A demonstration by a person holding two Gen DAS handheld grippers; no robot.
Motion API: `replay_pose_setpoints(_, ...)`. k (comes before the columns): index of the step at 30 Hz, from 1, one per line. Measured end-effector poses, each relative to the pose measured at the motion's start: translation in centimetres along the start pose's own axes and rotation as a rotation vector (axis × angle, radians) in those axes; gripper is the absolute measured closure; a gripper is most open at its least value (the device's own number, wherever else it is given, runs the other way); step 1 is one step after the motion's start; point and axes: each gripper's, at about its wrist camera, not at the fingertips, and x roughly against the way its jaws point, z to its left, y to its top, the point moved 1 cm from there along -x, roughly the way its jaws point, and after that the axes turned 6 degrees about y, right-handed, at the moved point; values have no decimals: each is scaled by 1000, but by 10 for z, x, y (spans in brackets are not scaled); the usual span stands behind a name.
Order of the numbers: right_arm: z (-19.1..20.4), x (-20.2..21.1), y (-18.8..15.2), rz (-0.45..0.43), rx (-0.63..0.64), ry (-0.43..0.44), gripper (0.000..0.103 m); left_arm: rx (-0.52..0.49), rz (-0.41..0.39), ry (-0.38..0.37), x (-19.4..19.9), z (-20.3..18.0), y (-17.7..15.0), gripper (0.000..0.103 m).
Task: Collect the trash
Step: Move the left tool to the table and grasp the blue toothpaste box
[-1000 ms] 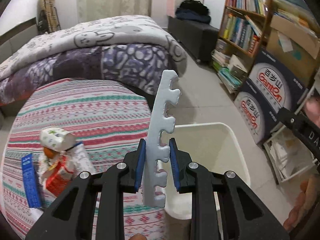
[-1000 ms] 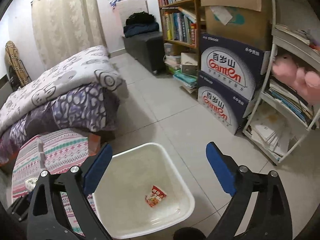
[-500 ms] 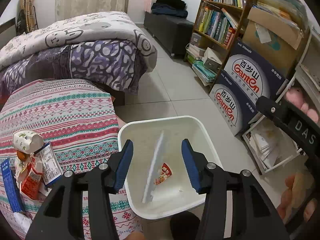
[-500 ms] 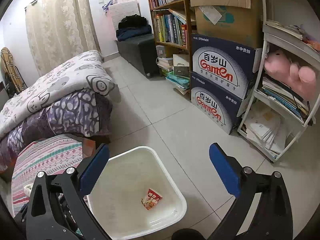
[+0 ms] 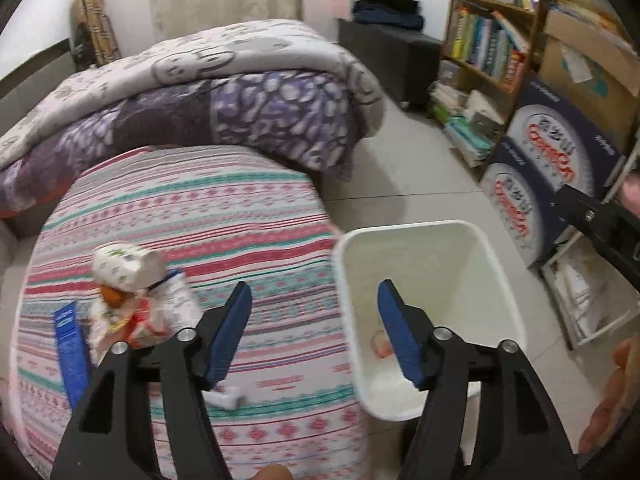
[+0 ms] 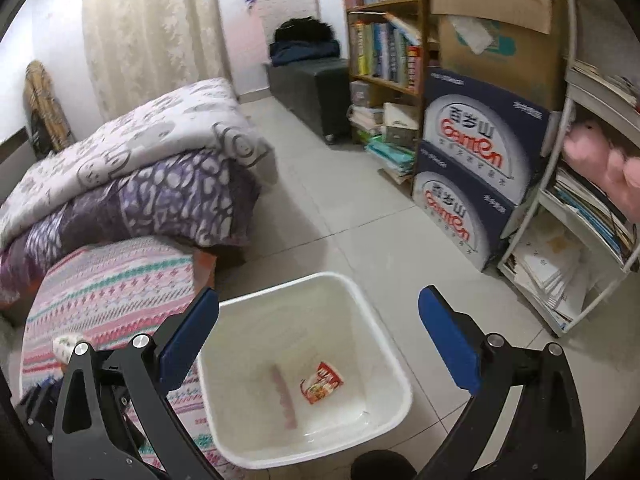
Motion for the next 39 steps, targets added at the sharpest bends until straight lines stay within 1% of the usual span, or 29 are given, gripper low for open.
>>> replay_pose_setpoints(1, 8, -2, -3, 10, 20, 10, 7, 2, 4, 21, -1, 6, -1, 30)
replay_pose_setpoints(4, 26, -5, -8, 27, 68, 28, 7, 10, 30, 73, -5, 26, -6, 26)
replay_pose_setpoints(11, 69, -8, -25, 76, 163, 83, 7, 30, 118, 192, -21, 75, -19, 22)
replay_pose_setpoints(15, 89, -10, -34, 102, 212, 113, 7, 86, 162, 251, -28, 113, -25, 22)
replay_pose_setpoints(24, 129, -17, -53, 165, 284, 172, 7, 208, 253, 341, -41, 190, -38, 22)
replay_pose_setpoints(27, 144, -19, -63, 194, 319, 201, 7, 251, 301, 350, -49, 212, -45, 22)
replay_pose_setpoints(29, 156, -19, -73, 217, 362, 225, 7, 288, 349, 350, -57, 229, -51, 22)
replay_pose_setpoints(33, 182, -17, -93, 240, 466, 266, 7, 322, 441, 337, -73, 252, -63, 22)
replay_pose_setpoints(36, 202, -12, -108, 260, 556, 324, 7, 350, 500, 310, -83, 262, -73, 22)
replay_pose_setpoints(39, 220, -7, -125, 288, 640, 393, 7, 372, 541, 295, -92, 270, -80, 22)
